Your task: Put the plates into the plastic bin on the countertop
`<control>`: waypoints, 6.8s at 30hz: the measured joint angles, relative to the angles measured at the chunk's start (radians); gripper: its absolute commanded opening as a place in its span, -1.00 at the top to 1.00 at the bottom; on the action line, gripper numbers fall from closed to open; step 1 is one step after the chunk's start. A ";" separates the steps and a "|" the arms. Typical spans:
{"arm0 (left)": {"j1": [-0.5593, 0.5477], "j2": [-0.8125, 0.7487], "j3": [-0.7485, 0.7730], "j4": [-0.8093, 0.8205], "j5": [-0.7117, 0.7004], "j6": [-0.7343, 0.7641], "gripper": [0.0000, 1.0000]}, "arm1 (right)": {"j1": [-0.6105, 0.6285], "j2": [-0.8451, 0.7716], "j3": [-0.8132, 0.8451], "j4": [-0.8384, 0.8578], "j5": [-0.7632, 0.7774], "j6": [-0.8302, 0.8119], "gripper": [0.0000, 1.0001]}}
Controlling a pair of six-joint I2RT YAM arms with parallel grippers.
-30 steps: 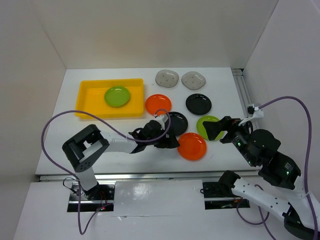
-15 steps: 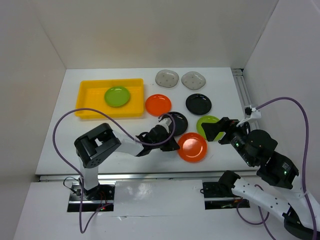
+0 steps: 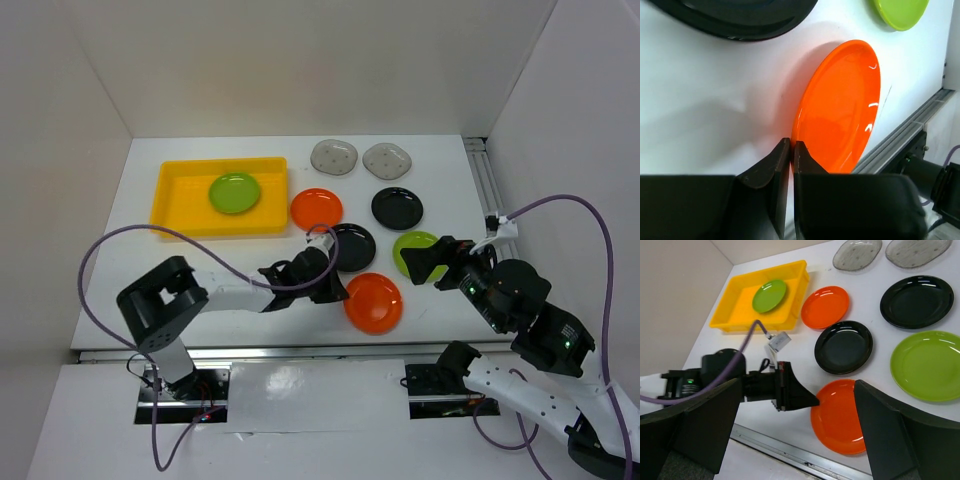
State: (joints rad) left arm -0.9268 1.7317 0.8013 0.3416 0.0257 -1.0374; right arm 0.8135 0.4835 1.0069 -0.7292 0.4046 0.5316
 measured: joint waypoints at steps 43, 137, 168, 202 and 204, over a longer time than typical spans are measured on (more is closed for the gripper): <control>1.019 0.195 0.630 -0.582 0.020 0.089 0.32 | 0.000 -0.003 -0.018 0.019 -0.068 0.000 -1.00; 0.881 -0.076 0.487 -0.590 -0.299 -0.092 1.00 | 0.000 0.235 -0.319 0.378 -0.130 0.031 -1.00; 0.951 0.128 0.613 -0.684 -0.238 -0.032 -0.81 | -0.001 0.257 -0.372 0.462 -0.231 0.029 -1.00; -0.001 0.446 0.518 0.131 -0.080 -0.025 -0.67 | -0.002 0.023 0.029 0.026 0.109 0.029 -1.00; 0.000 0.499 0.604 0.096 -0.095 -0.037 -0.58 | -0.003 0.017 0.021 0.024 0.107 0.029 -1.00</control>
State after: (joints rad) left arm -0.9272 2.2303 1.4055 0.4377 -0.0692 -1.0740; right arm 0.8104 0.5003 1.0283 -0.7055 0.5117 0.5606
